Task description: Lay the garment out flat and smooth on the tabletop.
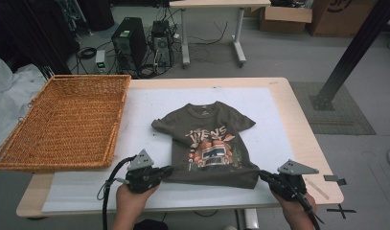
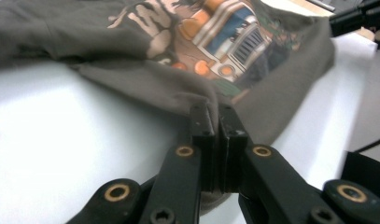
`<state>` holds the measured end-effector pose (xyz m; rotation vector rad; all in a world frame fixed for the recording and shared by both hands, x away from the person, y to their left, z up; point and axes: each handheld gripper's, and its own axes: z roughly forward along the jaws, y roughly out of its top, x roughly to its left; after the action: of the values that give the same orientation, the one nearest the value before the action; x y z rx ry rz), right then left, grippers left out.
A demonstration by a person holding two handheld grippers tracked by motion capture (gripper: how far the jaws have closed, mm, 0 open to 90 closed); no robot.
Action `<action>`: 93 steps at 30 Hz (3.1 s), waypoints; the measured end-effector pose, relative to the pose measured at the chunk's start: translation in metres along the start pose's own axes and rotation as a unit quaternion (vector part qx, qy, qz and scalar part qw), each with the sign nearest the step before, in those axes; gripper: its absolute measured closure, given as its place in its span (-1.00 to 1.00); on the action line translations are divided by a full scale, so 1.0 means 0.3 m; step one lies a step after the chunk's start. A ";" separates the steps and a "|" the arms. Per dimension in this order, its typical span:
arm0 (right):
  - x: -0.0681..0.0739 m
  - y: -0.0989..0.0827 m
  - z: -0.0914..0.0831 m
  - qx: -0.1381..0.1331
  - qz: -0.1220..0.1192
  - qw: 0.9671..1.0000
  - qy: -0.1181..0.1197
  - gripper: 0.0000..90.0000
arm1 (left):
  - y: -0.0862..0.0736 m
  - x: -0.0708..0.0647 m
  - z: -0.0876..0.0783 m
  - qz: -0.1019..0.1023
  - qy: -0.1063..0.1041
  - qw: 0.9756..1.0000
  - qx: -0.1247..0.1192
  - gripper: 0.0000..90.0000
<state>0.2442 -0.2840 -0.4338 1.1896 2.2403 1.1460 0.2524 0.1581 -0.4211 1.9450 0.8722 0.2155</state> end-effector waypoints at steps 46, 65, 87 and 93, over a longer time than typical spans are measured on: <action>-0.259 0.349 0.178 -0.015 0.003 0.999 -0.042 0.04 | 0.306 0.216 0.145 0.008 0.086 0.996 -0.004 -0.26; -0.375 0.400 0.435 0.008 -0.045 0.997 0.066 0.96 | 0.248 0.406 0.343 0.010 0.156 0.984 0.086 -0.25; -0.152 0.479 0.470 0.038 -0.123 0.983 0.133 0.19 | 0.299 0.334 0.272 0.023 0.124 0.992 0.004 -0.24; -0.062 0.433 0.538 0.074 -0.183 0.967 0.162 0.45 | 0.295 0.334 0.281 0.020 0.125 0.992 0.009 -0.24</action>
<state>0.4234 -0.1784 -0.4304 0.6232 2.6861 1.0987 0.4092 0.1392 -0.4125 1.9815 0.9995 0.4837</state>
